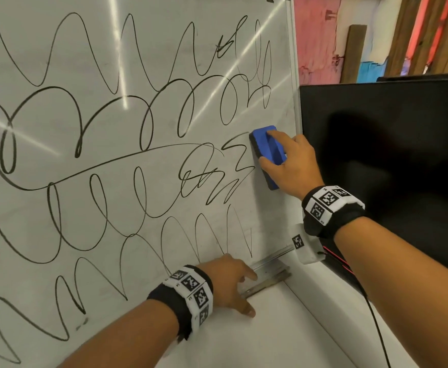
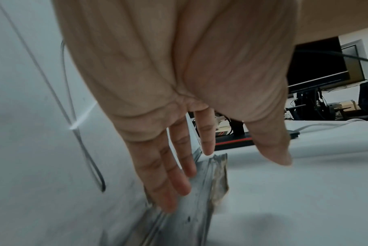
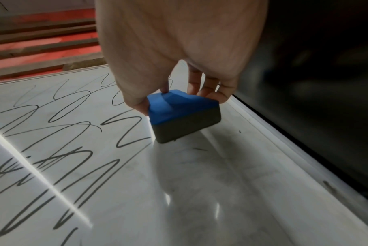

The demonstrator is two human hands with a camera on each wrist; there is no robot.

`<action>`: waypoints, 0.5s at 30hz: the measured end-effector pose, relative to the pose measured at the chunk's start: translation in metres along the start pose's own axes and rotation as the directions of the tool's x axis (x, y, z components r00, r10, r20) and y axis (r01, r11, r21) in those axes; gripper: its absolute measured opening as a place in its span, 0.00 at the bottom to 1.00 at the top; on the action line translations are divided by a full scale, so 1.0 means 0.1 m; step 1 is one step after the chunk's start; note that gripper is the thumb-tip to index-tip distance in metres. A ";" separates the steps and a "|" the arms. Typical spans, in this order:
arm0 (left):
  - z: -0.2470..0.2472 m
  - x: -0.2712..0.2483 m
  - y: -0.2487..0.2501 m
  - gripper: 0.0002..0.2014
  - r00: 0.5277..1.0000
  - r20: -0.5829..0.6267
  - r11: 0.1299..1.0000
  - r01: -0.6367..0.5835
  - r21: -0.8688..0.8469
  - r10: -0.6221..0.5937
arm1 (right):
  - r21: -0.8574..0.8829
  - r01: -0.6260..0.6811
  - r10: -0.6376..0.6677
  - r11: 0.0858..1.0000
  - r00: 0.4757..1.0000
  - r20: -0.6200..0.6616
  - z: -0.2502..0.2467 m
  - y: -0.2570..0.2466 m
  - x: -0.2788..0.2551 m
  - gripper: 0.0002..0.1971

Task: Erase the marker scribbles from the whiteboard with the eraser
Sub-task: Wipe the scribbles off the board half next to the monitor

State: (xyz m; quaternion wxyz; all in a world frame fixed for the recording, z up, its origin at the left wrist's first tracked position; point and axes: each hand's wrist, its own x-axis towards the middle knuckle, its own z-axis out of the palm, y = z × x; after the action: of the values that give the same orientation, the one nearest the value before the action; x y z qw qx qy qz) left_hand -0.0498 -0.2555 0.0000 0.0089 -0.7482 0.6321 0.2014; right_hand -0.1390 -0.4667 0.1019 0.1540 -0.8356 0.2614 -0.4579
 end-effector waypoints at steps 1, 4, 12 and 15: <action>-0.05 0.00 0.02 0.39 1.000 -0.025 1.000 -0.014 0.008 0.015 | -0.002 -0.001 0.001 1.000 1.000 -0.003 -0.01 -0.01 0.02 0.32; -0.31 0.01 0.10 0.32 0.991 -0.117 0.998 -0.061 0.033 0.065 | 0.005 0.002 -0.002 1.000 1.000 -0.015 -0.04 -0.09 0.12 0.33; -1.16 -0.15 0.21 0.15 0.788 -0.595 0.987 -0.108 0.116 0.157 | 0.011 0.008 -0.008 1.000 1.000 0.008 -0.01 -0.07 0.10 0.32; -1.53 -0.28 0.24 0.12 0.628 -0.753 0.979 -0.087 0.182 0.196 | 0.028 0.019 -0.018 0.999 1.000 -0.020 -0.05 -0.14 0.22 0.31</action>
State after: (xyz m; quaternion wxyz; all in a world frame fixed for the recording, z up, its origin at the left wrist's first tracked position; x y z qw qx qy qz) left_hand -0.0313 -0.2750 0.1553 -0.2279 -0.7085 0.6443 -0.1760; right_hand -0.1292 -0.4682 0.1270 0.1586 -0.8312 0.2487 -0.4713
